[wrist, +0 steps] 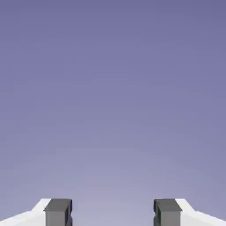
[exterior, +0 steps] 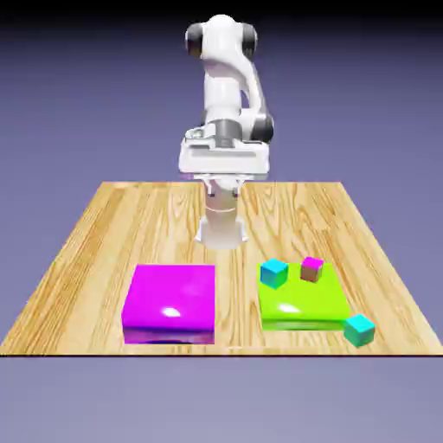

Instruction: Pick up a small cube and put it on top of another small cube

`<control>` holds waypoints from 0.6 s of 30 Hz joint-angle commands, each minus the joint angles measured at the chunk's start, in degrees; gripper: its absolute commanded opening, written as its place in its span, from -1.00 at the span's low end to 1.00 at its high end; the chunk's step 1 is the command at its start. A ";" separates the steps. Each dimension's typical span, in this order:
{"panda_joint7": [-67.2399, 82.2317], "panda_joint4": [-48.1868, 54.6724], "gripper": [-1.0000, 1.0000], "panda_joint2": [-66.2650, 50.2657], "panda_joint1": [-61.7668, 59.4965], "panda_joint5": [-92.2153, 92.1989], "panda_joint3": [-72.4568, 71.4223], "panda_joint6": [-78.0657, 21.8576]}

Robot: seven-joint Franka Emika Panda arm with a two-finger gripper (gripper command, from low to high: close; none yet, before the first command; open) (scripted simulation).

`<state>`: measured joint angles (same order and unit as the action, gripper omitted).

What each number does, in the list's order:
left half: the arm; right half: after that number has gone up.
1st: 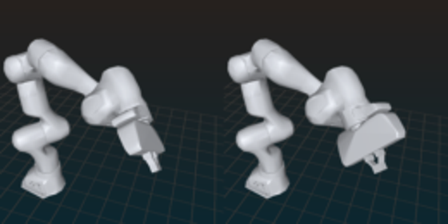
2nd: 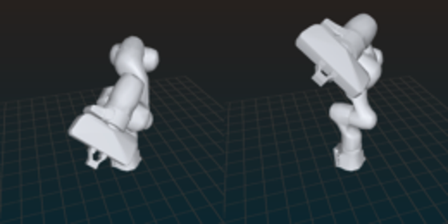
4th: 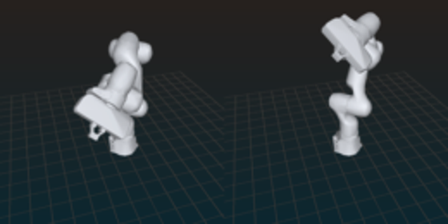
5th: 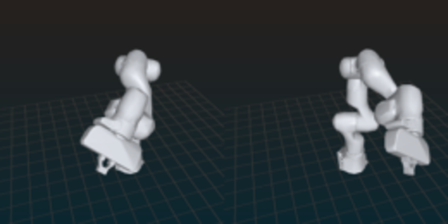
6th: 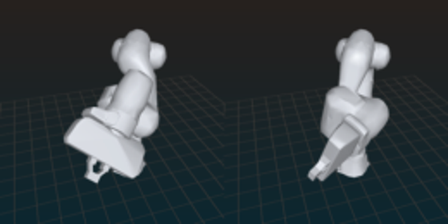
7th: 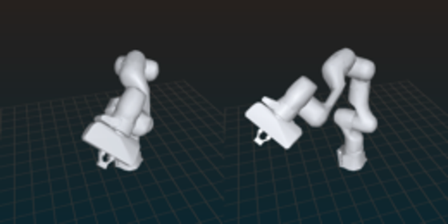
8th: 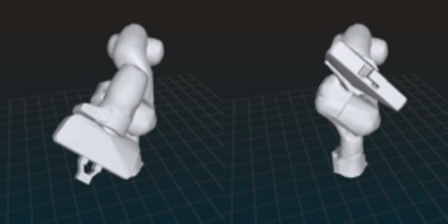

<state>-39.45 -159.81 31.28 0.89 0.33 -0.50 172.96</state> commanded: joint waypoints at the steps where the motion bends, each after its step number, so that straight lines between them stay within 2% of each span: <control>1: 2.50 0.99 0.00 -1.15 0.17 0.28 -0.42 -0.87; 18: 44.86 17.80 0.00 -20.62 2.98 4.98 -7.48 -15.60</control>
<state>5.40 -142.01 10.66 3.86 5.32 -7.98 157.36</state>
